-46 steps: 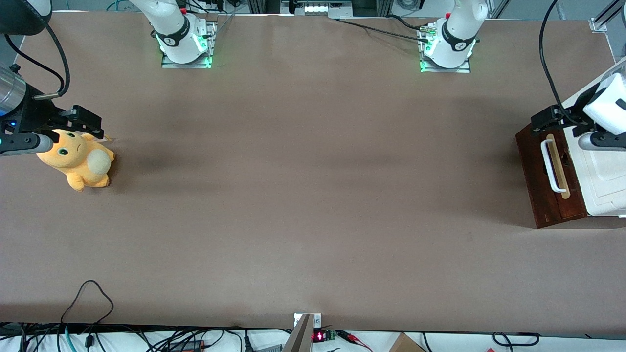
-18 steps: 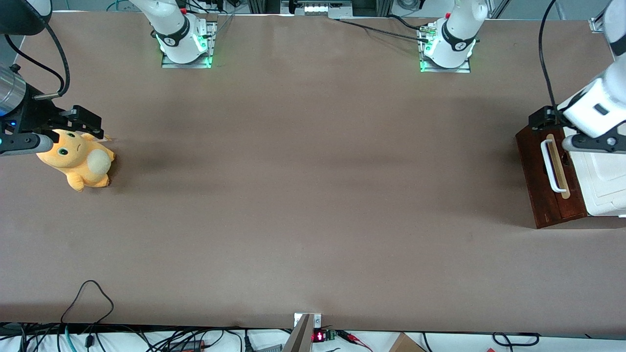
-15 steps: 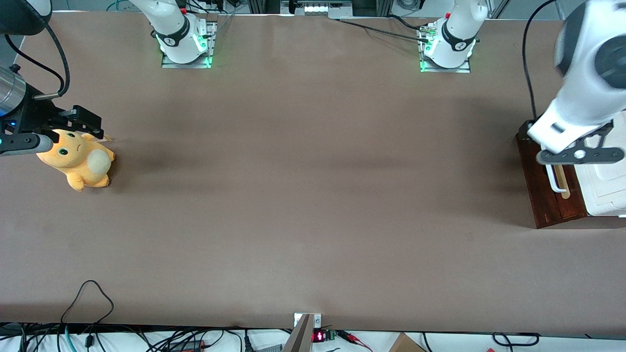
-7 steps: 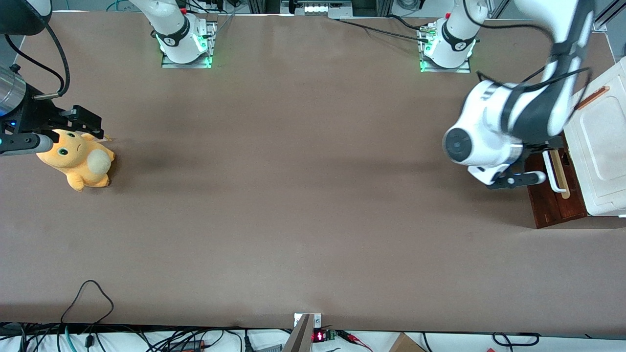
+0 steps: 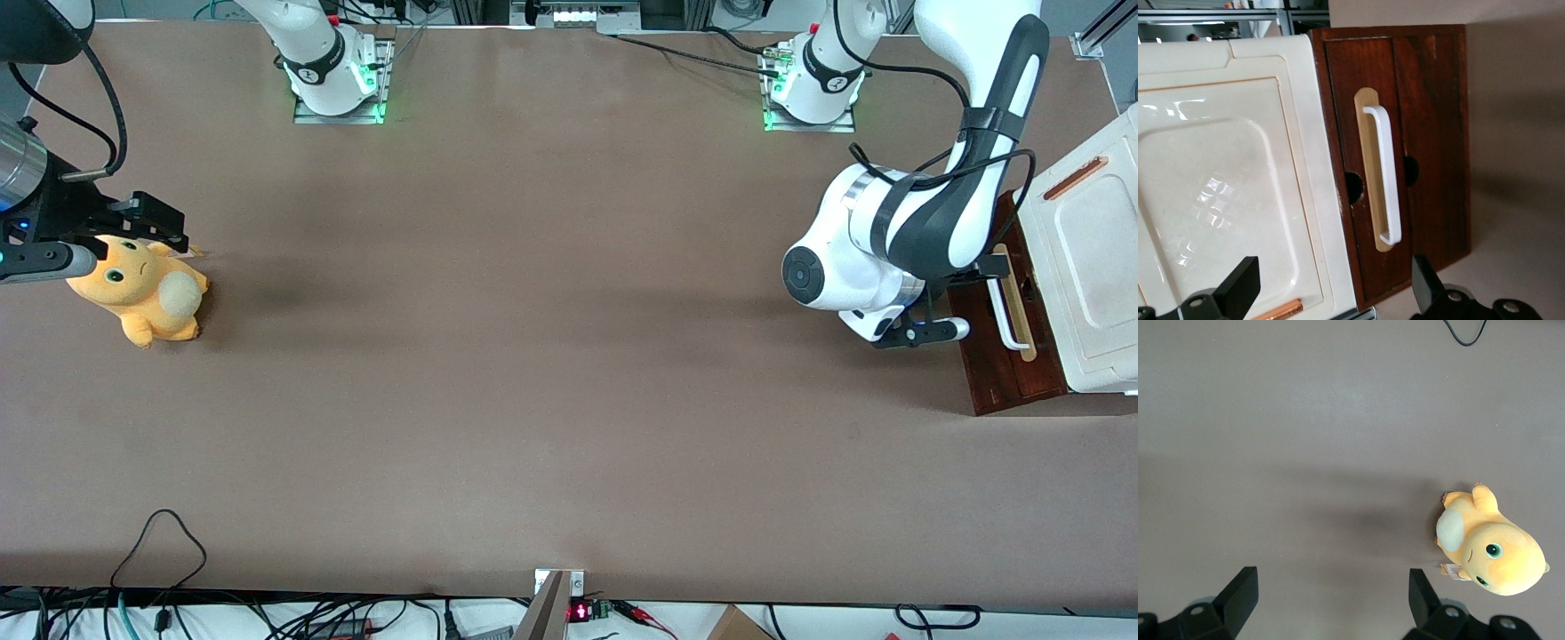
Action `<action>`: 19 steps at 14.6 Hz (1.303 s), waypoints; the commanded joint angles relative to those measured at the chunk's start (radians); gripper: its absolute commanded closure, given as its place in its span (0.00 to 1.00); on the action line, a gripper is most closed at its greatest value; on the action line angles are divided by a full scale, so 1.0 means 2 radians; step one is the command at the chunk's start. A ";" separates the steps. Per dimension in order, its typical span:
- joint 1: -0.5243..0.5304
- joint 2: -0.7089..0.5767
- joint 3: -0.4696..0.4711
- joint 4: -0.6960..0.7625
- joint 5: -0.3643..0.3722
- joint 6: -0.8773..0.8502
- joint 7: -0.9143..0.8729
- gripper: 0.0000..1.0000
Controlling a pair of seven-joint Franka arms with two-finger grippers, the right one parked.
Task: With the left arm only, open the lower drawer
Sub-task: 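Move the open left gripper toward the lower drawer's white handle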
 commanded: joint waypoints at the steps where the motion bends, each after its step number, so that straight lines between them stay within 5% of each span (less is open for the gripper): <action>1: 0.006 0.036 -0.002 -0.002 0.033 -0.006 -0.034 0.00; 7: 0.063 0.056 0.002 -0.041 0.129 0.125 -0.022 0.00; 14: 0.005 0.070 0.002 -0.115 0.131 -0.005 -0.178 0.04; 19: 0.007 0.086 0.002 -0.126 0.169 -0.039 -0.214 0.05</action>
